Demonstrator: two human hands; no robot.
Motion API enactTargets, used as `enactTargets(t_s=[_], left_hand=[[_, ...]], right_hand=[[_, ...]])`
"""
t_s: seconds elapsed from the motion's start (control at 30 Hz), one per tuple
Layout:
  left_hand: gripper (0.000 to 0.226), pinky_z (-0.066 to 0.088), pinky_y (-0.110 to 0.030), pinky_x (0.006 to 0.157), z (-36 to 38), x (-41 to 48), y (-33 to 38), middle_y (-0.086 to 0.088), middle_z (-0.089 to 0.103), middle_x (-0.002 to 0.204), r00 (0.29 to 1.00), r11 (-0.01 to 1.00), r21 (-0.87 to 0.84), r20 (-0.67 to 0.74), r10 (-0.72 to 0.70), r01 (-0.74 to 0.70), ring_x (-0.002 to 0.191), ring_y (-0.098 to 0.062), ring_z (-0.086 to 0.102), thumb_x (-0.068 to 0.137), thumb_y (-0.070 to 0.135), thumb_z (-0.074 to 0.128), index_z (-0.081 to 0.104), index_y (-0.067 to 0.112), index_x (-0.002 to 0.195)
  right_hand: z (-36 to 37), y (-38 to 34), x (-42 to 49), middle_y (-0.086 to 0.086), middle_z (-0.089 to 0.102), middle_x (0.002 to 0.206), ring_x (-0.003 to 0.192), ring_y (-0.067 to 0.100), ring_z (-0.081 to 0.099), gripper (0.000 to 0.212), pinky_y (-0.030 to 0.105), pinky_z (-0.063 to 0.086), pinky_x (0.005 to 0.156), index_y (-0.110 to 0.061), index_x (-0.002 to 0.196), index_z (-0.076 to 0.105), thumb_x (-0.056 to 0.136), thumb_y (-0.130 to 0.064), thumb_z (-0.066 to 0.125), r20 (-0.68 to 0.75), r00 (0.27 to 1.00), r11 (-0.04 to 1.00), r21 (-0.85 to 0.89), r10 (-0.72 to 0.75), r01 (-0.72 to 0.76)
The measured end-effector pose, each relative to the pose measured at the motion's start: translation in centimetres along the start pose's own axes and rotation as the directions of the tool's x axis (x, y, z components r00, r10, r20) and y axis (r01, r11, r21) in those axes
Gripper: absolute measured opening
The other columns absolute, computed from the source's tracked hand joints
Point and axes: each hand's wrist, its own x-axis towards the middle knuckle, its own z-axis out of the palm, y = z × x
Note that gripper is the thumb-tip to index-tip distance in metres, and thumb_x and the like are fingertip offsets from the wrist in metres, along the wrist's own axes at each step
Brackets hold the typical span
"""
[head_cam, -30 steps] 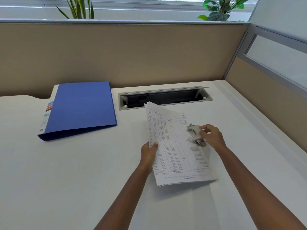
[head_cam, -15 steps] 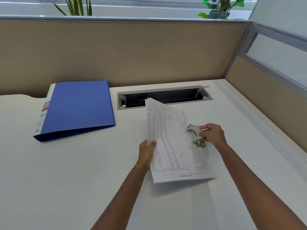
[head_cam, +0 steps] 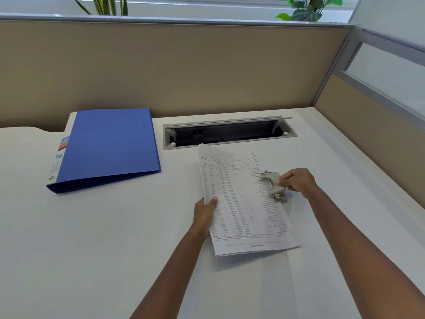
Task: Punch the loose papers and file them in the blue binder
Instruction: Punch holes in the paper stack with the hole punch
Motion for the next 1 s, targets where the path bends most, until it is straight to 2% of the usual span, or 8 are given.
enactTargets(t_s=[0.07,0.23,0.33,0.53,0.7,0.83,1.0], left_hand=[[0.034,0.048,-0.046,0.092,0.1,0.0,-0.1,-0.021,0.056,0.131,1.0,1.0,-0.007,0.005,-0.003,0.003,0.115,-0.041,0.056,0.098,0.01,0.04,0.047,0.0,0.13],[0.034,0.049,-0.046,0.089,-0.2,0.1,0.1,-0.022,0.056,0.131,0.999,0.999,-0.021,0.033,-0.038,0.039,0.116,-0.041,0.056,0.099,0.011,0.04,0.047,0.001,0.13],[0.034,0.049,-0.044,0.086,-0.5,0.1,0.2,-0.021,0.057,0.13,0.998,0.998,-0.03,0.042,-0.056,0.057,0.115,-0.041,0.056,0.098,0.012,0.04,0.048,0.002,0.13],[0.035,0.049,-0.045,0.087,-0.6,0.2,0.2,-0.021,0.056,0.13,0.997,0.998,-0.027,0.039,-0.06,0.061,0.116,-0.041,0.056,0.098,0.012,0.041,0.047,0.002,0.131],[0.034,0.049,-0.046,0.088,-0.5,0.2,0.1,-0.022,0.057,0.13,0.998,0.998,-0.013,0.033,-0.053,0.054,0.115,-0.041,0.057,0.098,0.012,0.041,0.048,0.001,0.13],[0.033,0.05,-0.045,0.088,-0.6,0.2,0.0,-0.021,0.057,0.129,0.998,0.999,-0.001,0.041,-0.041,0.041,0.114,-0.041,0.057,0.098,0.012,0.042,0.049,0.001,0.128],[0.033,0.051,-0.044,0.087,-0.8,0.3,-0.1,-0.02,0.059,0.128,0.999,0.999,0.03,0.048,-0.019,0.018,0.112,-0.04,0.059,0.098,0.014,0.042,0.049,0.003,0.128]], right_hand=[[-0.1,0.0,0.1,0.003,0.058,0.064,0.057,0.011,0.051,0.024,0.005,0.045,0.038,-0.011,0.059,0.06,0.07,0.002,0.077,0.014,0.999,0.998,0.051,0.029,-0.03],[-0.2,-0.1,0.3,0.008,0.058,0.069,0.062,0.013,0.054,0.02,0.017,0.052,0.054,-0.005,0.063,0.059,0.073,0.007,0.072,0.082,0.992,0.983,0.15,0.097,-0.108],[-0.3,-0.3,0.2,0.008,0.056,0.069,0.062,0.013,0.053,0.019,0.01,0.05,0.041,-0.003,0.065,0.058,0.076,0.008,0.069,0.125,0.982,0.969,0.189,0.14,-0.162],[-0.4,-0.1,0.1,0.007,0.055,0.07,0.063,0.011,0.051,0.017,0.007,0.046,0.038,-0.002,0.068,0.057,0.081,0.004,0.066,0.17,0.965,0.946,0.221,0.202,-0.237],[-0.3,0.1,0.4,0.008,0.055,0.07,0.063,0.011,0.051,0.018,0.009,0.048,0.038,-0.002,0.067,0.057,0.08,0.005,0.067,0.148,0.966,0.94,0.238,0.213,-0.244],[0.1,0.7,0.7,0.008,0.056,0.071,0.062,0.012,0.05,0.017,0.018,0.046,0.056,-0.003,0.066,0.058,0.076,0.003,0.072,0.087,0.968,0.935,0.253,0.235,-0.25],[0.1,1.1,1.0,0.008,0.056,0.071,0.06,0.012,0.049,0.017,0.02,0.045,0.057,-0.003,0.067,0.06,0.075,-0.001,0.074,0.084,0.968,0.933,0.258,0.238,-0.252]])
